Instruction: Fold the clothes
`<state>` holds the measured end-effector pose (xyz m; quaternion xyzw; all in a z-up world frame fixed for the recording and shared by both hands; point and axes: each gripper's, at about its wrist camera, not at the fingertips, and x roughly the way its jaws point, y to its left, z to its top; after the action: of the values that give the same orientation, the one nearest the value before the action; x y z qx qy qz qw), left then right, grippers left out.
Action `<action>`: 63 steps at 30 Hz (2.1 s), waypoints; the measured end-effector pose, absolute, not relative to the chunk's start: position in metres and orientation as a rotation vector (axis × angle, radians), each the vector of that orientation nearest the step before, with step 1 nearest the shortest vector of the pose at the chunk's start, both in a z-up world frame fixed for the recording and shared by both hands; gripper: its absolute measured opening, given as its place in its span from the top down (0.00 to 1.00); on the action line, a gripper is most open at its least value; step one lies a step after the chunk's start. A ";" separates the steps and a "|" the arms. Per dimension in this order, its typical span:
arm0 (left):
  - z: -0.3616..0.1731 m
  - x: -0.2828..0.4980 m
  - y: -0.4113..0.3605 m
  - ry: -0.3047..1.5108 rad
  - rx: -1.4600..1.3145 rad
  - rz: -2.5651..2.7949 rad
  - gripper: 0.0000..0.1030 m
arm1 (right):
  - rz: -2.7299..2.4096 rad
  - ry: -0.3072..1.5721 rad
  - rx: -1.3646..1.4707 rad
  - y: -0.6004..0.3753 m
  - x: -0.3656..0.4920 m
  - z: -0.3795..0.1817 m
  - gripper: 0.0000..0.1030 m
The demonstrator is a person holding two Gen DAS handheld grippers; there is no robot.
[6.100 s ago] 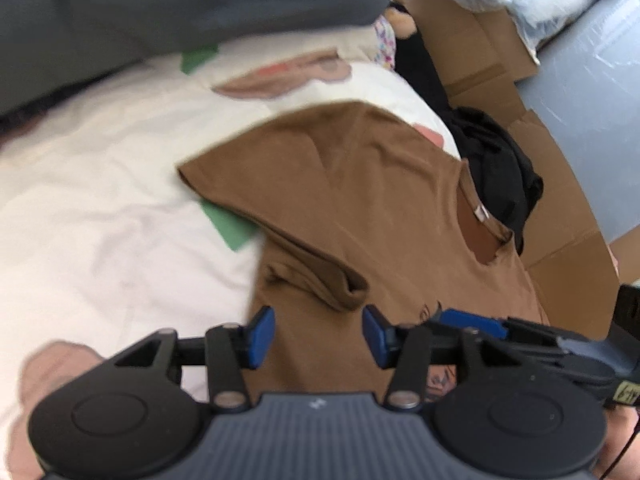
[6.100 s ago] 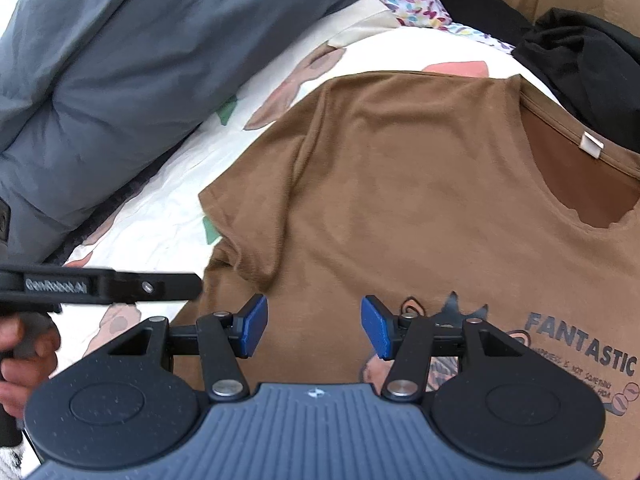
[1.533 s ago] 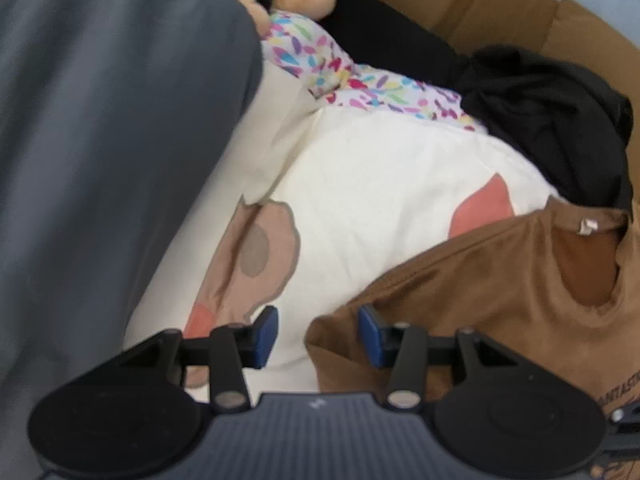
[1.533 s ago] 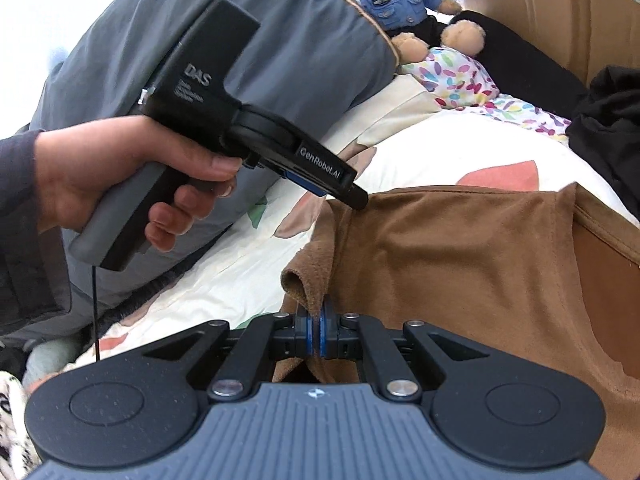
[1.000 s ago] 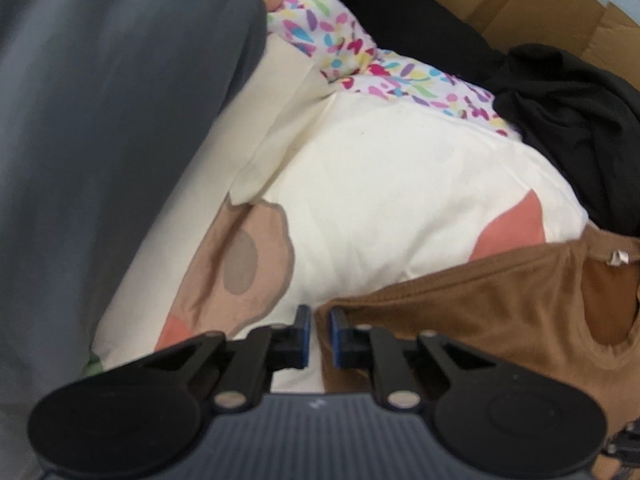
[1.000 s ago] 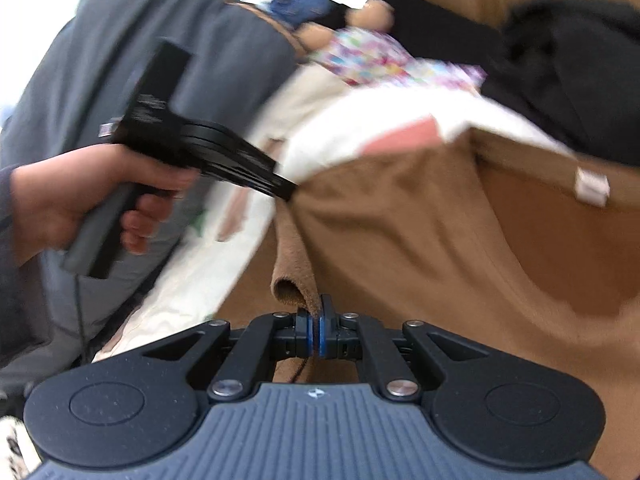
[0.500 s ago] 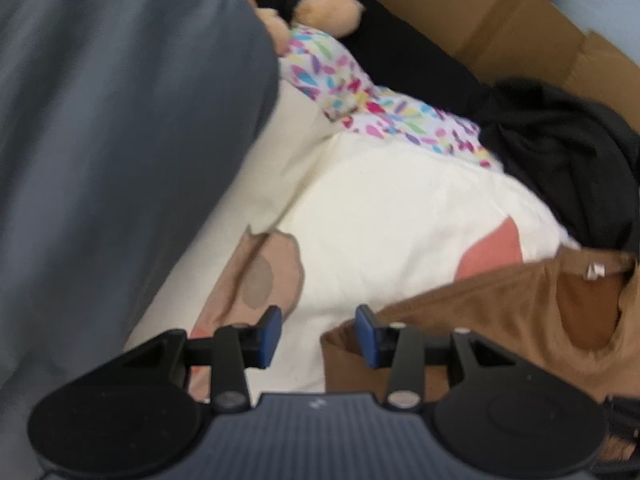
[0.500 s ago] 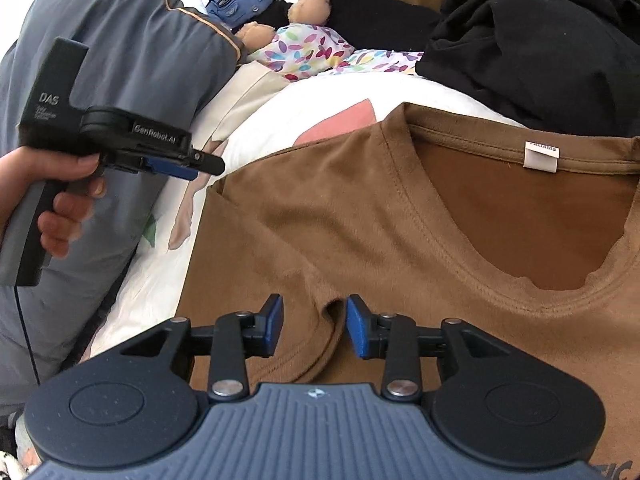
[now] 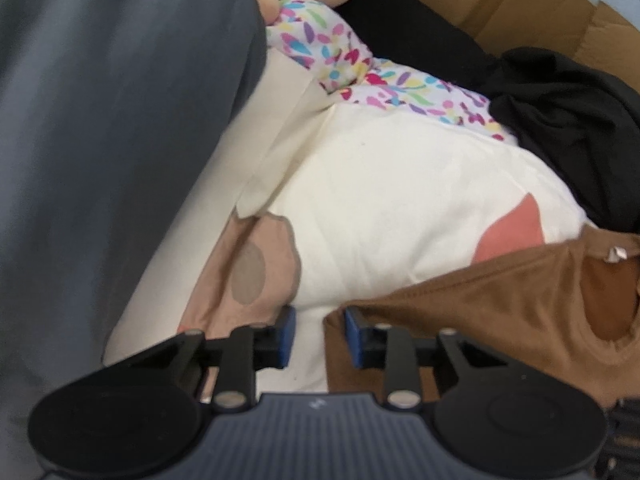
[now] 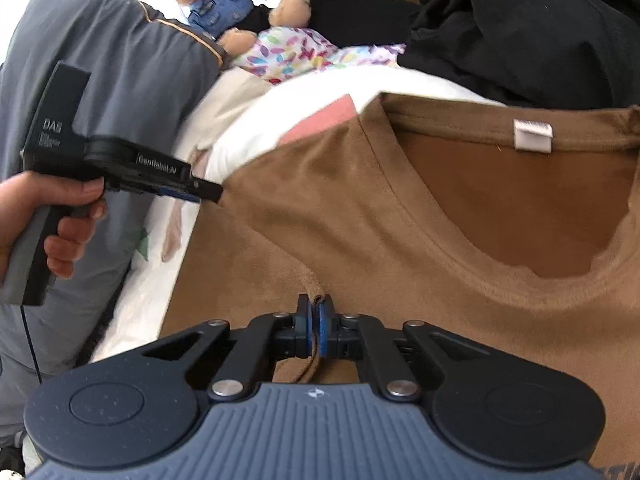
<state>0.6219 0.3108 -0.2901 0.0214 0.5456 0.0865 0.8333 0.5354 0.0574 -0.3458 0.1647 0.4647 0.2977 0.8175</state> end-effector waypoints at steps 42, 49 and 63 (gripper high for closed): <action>-0.272 0.404 0.345 1.059 -0.137 0.130 0.59 | 0.659 1.056 0.398 0.088 0.411 -0.332 0.75; -0.295 0.377 0.338 1.062 -0.132 0.067 0.59 | 0.658 1.064 0.355 0.118 0.406 -0.340 0.75; -0.317 0.377 0.328 1.083 0.016 0.033 0.62 | 0.641 1.042 0.358 0.109 0.397 -0.335 0.99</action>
<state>0.3767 0.3283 -0.3172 0.0077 0.5155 0.0158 0.8567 0.3968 0.1088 -0.3352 0.1670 0.4864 0.2995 0.8037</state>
